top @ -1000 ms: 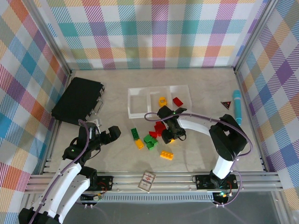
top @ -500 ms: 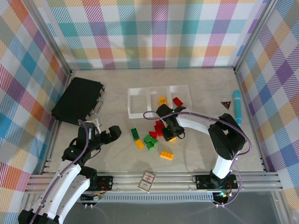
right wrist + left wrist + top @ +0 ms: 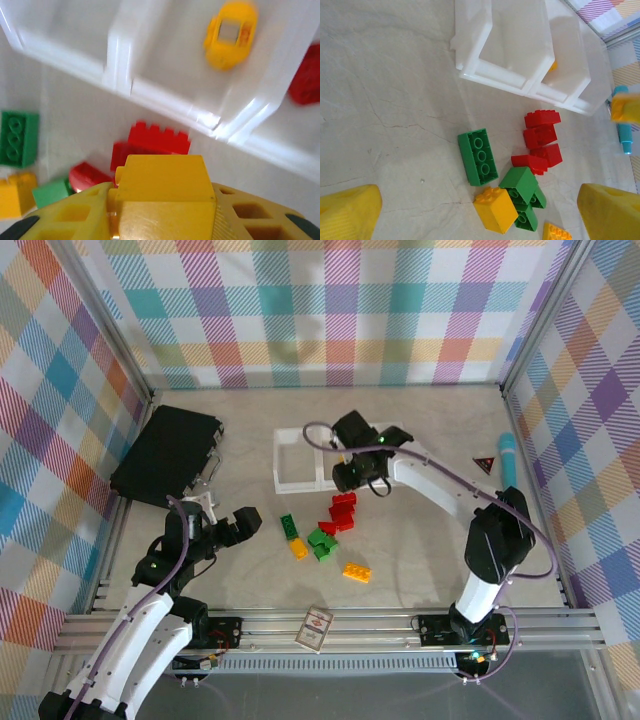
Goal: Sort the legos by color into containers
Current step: Pick up the lego from the bottom-center of the table, then place the lego in the container.
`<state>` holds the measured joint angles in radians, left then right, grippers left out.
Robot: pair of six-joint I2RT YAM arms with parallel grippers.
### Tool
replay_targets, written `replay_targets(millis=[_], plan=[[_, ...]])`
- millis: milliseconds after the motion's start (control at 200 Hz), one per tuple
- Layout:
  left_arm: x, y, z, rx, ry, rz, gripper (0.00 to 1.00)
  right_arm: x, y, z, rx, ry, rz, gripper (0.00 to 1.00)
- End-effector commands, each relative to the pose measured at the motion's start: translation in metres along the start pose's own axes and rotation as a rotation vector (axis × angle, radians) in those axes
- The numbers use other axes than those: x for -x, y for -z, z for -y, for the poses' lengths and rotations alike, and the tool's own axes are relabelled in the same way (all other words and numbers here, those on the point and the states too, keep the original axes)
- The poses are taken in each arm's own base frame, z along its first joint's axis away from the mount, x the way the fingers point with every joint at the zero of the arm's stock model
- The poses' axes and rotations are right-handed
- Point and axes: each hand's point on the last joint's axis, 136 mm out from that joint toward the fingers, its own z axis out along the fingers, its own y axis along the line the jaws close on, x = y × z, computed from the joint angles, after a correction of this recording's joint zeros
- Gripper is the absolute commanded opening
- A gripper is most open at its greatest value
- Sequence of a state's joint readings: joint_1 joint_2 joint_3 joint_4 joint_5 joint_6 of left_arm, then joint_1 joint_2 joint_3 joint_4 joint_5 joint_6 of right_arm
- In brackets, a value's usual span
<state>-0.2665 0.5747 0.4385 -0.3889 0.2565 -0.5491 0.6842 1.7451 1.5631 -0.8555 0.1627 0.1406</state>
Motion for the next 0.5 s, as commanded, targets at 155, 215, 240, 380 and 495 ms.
replay_targets(millis=[155,215,240,380,495], plan=[[0.004,0.009,0.020,-0.079,-0.050,0.011,1.00,0.060,-0.026,0.018,0.020,-0.014,0.023,0.39],[0.004,0.011,0.022,-0.089,-0.053,0.015,1.00,0.068,-0.036,0.021,0.020,-0.022,0.017,0.39],[0.005,0.011,0.022,-0.089,-0.053,0.019,1.00,0.070,-0.041,0.022,0.022,-0.022,0.013,0.39],[0.005,0.015,0.023,-0.086,-0.050,0.019,1.00,0.076,-0.065,0.028,0.018,0.020,-0.017,0.40],[0.004,0.015,0.024,-0.092,-0.051,0.019,1.00,0.077,-0.079,0.031,0.026,0.029,-0.035,0.39]])
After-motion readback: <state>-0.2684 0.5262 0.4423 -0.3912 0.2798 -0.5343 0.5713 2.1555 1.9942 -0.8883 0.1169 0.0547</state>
